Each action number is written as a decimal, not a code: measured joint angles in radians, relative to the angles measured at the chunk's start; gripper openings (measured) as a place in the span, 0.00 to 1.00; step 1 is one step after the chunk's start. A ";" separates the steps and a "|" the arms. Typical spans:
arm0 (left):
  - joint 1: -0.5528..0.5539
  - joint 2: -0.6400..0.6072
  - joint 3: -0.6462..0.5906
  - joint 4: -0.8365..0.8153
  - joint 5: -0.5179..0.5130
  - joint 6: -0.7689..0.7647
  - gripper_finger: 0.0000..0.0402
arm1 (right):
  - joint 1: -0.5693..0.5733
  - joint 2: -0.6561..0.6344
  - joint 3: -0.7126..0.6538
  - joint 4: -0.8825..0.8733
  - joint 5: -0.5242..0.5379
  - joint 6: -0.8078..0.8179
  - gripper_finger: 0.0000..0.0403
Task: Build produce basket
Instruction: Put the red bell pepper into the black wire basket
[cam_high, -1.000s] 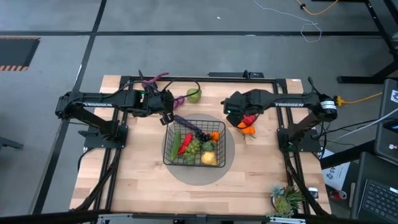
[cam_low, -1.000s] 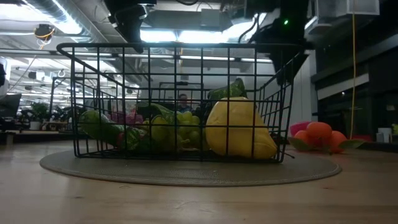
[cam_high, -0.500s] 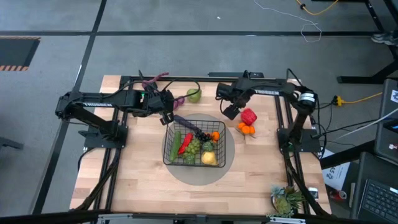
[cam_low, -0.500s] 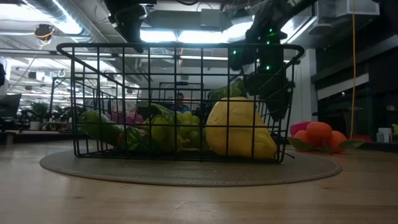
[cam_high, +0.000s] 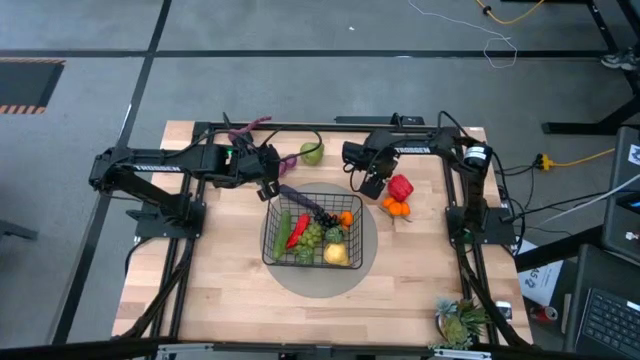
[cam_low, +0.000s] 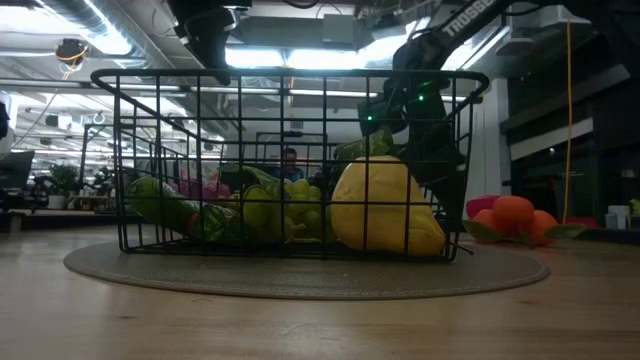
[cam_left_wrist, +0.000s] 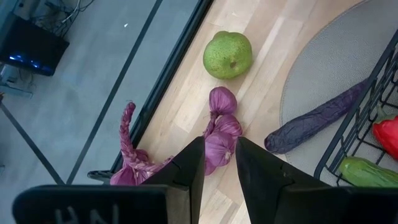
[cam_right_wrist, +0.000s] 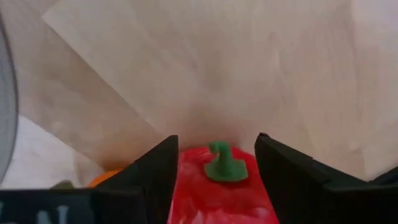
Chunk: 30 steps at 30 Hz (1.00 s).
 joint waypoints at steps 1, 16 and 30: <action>0.000 0.000 0.000 0.000 0.000 0.000 0.21 | -0.002 0.000 0.000 -0.003 -0.001 0.008 0.51; 0.000 0.000 0.000 0.000 0.000 0.000 0.21 | -0.011 0.031 -0.006 -0.014 -0.039 0.007 0.45; 0.000 0.000 0.000 0.000 0.000 -0.001 0.21 | -0.014 0.032 -0.076 -0.001 0.018 0.038 0.35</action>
